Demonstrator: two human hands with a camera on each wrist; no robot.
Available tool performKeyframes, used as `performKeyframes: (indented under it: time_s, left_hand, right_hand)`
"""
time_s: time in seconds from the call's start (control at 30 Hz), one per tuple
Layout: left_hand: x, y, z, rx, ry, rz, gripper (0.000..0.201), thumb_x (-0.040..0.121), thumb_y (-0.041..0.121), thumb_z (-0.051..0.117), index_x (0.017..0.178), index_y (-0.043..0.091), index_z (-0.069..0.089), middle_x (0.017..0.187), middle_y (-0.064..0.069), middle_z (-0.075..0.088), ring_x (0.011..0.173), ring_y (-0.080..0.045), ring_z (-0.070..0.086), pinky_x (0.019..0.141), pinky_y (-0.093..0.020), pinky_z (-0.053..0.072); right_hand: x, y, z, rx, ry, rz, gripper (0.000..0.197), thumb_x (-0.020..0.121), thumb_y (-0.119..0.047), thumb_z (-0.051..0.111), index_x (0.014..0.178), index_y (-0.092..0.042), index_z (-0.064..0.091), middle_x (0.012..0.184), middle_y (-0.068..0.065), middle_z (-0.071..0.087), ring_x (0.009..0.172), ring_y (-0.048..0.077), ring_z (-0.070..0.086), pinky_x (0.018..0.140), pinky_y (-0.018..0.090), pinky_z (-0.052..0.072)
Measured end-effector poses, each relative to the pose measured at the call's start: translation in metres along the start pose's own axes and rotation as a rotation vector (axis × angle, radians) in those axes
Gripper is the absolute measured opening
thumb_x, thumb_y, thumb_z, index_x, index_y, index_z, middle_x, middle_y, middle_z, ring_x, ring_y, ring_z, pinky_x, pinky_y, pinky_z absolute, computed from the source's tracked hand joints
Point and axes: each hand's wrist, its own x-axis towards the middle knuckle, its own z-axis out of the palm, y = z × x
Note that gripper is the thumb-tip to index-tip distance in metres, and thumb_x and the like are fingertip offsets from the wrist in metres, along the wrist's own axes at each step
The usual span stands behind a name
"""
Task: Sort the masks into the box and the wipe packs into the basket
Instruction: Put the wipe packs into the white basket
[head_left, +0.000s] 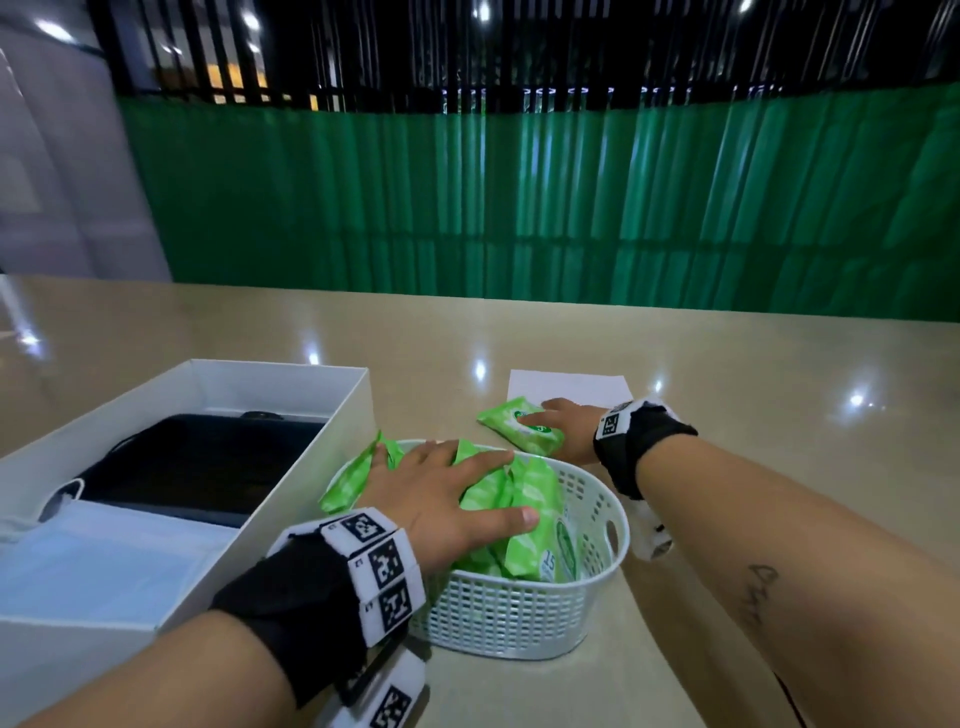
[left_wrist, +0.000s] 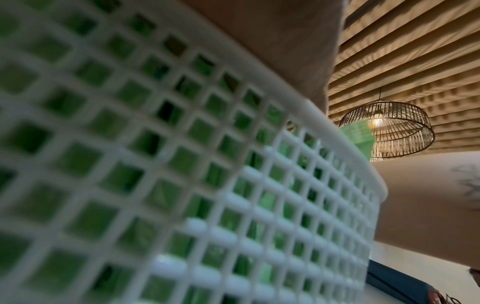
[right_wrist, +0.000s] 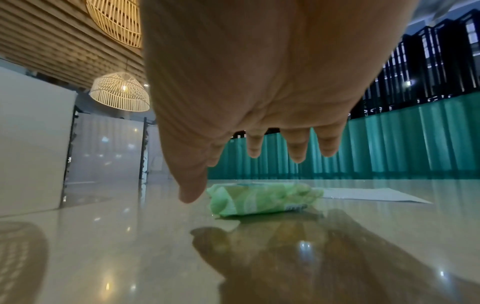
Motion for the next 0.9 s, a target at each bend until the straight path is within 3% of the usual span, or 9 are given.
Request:
performKeyframes:
  time_s: [0.07, 0.23, 0.33, 0.47, 0.57, 0.63, 0.7, 0.8, 0.9]
  left_hand:
    - [0.0, 0.0, 0.0, 0.004, -0.002, -0.001, 0.083, 0.062, 0.091, 0.022, 0.138, 0.061, 0.009, 0.158, 0.005, 0.008, 0.146, -0.016, 0.001, 0.113, -0.058, -0.009]
    - [0.001, 0.001, 0.001, -0.011, 0.017, -0.004, 0.072, 0.071, 0.085, 0.028, 0.137, 0.062, 0.012, 0.158, 0.006, 0.012, 0.146, -0.016, 0.004, 0.113, -0.059, -0.008]
    - [0.0, 0.002, 0.0, -0.014, 0.019, -0.003, 0.071, 0.073, 0.084, 0.029, 0.137, 0.061, 0.013, 0.158, 0.004, 0.012, 0.146, -0.017, 0.005, 0.113, -0.059, -0.008]
    - [-0.001, 0.0, 0.0, -0.023, 0.029, 0.0, 0.071, 0.072, 0.085, 0.027, 0.138, 0.061, 0.013, 0.158, 0.003, 0.012, 0.146, -0.018, 0.004, 0.113, -0.06, -0.008]
    - [-0.001, 0.0, 0.001, -0.02, 0.038, -0.002, 0.072, 0.072, 0.085, 0.027, 0.138, 0.061, 0.014, 0.158, 0.002, 0.012, 0.146, -0.017, 0.005, 0.113, -0.059, -0.009]
    - [-0.001, 0.0, 0.002, -0.016, 0.038, 0.002, 0.073, 0.071, 0.086, 0.026, 0.138, 0.06, 0.013, 0.158, 0.002, 0.012, 0.146, -0.018, 0.006, 0.113, -0.058, -0.008]
    - [-0.001, 0.0, 0.001, -0.01, 0.037, 0.007, 0.074, 0.071, 0.086, 0.024, 0.139, 0.06, 0.013, 0.158, 0.002, 0.012, 0.146, -0.018, 0.006, 0.113, -0.059, -0.008]
    - [-0.002, 0.001, 0.0, -0.009, 0.04, 0.007, 0.073, 0.072, 0.085, 0.025, 0.139, 0.059, 0.013, 0.158, 0.002, 0.011, 0.146, -0.018, 0.005, 0.113, -0.058, -0.008]
    - [-0.004, 0.002, -0.001, -0.014, 0.04, 0.009, 0.072, 0.073, 0.085, 0.026, 0.139, 0.059, 0.013, 0.159, 0.002, 0.011, 0.146, -0.018, 0.005, 0.113, -0.058, -0.008]
  right_hand:
    - [0.008, -0.003, 0.004, -0.002, -0.032, 0.014, 0.069, 0.089, -0.046, 0.057, 0.147, -0.045, 0.019, 0.16, -0.002, 0.001, 0.143, 0.03, 0.021, 0.112, 0.044, 0.025]
    - [0.012, -0.001, 0.013, -0.049, -0.061, 0.03, 0.063, 0.087, -0.05, 0.058, 0.142, -0.048, 0.029, 0.149, 0.003, 0.027, 0.136, 0.034, 0.032, 0.109, 0.048, 0.029]
    - [0.002, 0.004, 0.014, -0.09, -0.119, 0.026, 0.064, 0.088, -0.044, 0.059, 0.143, -0.046, 0.027, 0.148, 0.003, 0.025, 0.135, 0.036, 0.033, 0.109, 0.052, 0.03]
    - [-0.028, 0.017, 0.021, -0.08, -0.16, -0.002, 0.065, 0.088, -0.039, 0.059, 0.145, -0.038, 0.027, 0.146, 0.004, 0.025, 0.132, 0.033, 0.036, 0.108, 0.046, 0.032]
    - [-0.06, 0.027, 0.021, -0.036, -0.194, 0.04, 0.051, 0.093, -0.042, 0.049, 0.141, -0.035, 0.035, 0.138, 0.0, 0.034, 0.126, 0.026, 0.043, 0.106, 0.039, 0.035]
    - [-0.08, 0.031, 0.013, 0.044, -0.165, 0.048, 0.037, 0.092, -0.044, 0.049, 0.127, -0.032, 0.052, 0.121, -0.003, 0.05, 0.113, 0.02, 0.051, 0.098, 0.032, 0.039]
    - [-0.089, 0.033, 0.006, 0.106, -0.048, 0.084, 0.031, 0.09, -0.046, 0.054, 0.114, -0.028, 0.059, 0.107, -0.004, 0.058, 0.099, 0.017, 0.054, 0.085, 0.027, 0.041]
    - [-0.087, 0.023, 0.014, 0.102, -0.02, 0.16, 0.062, 0.079, -0.055, 0.062, 0.132, -0.029, 0.043, 0.124, -0.003, 0.057, 0.109, 0.021, 0.057, 0.092, 0.03, 0.044]
    - [-0.075, 0.016, 0.035, 0.057, -0.064, 0.189, 0.089, 0.049, -0.07, 0.056, 0.129, -0.035, 0.037, 0.124, -0.001, 0.06, 0.102, 0.025, 0.062, 0.09, 0.043, 0.048]
